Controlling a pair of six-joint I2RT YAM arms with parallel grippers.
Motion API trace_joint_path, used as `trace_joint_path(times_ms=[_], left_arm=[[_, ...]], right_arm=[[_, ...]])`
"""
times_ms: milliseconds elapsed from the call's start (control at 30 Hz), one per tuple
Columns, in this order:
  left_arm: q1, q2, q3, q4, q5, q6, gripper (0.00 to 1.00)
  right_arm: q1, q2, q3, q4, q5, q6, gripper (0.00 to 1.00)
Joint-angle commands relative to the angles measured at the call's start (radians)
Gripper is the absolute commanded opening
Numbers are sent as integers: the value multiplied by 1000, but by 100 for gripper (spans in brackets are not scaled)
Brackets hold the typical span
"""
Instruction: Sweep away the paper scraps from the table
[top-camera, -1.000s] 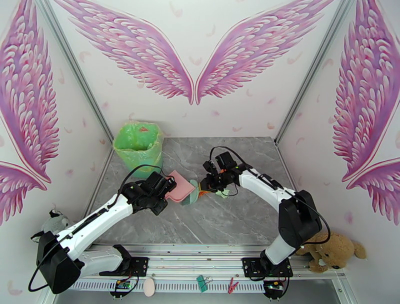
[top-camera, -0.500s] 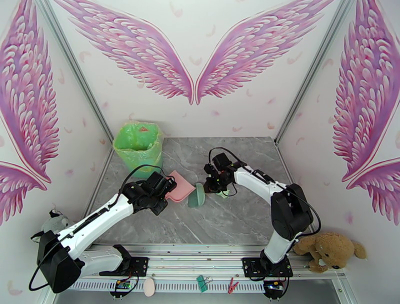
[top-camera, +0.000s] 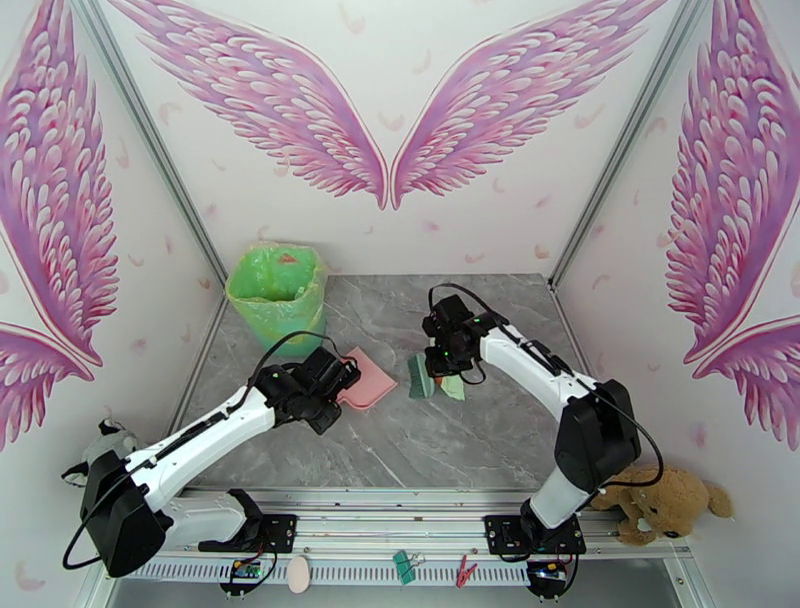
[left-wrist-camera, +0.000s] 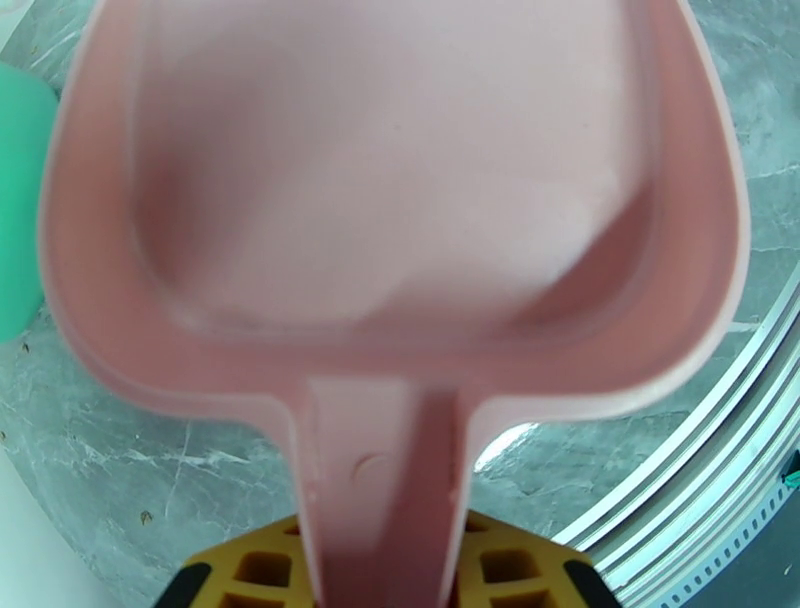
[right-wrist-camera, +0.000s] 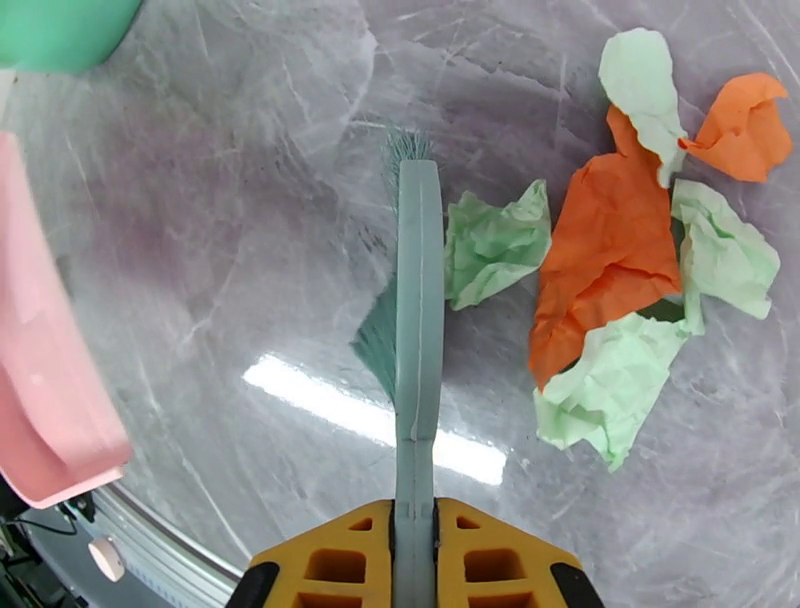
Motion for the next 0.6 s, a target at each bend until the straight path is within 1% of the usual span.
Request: trace_joint_path(times_ms=[0, 67, 133, 267, 333, 400, 567], left_arm=[[-35, 19, 1, 84, 25, -46, 0], [-62, 38, -13, 123, 47, -66, 0], [-90, 64, -23, 149, 48, -83, 0], [-138, 133, -27, 182, 42, -104, 0], [-154, 163, -31, 200, 41, -111, 0], [-165, 188, -38, 219, 42, -118, 0], [-179, 248, -66, 271, 65, -126, 0]], right_arm=[[-12, -95, 29, -37, -51, -4, 0], [-13, -149, 44, -40, -43, 14, 0], [-17, -199, 63, -53, -6, 26, 0], [-27, -277, 121, -114, 182, 31, 0], [-38, -306, 132, -126, 239, 30, 0], [-53, -331, 128, -128, 255, 30, 0], [-82, -360, 87, -121, 245, 30, 0]])
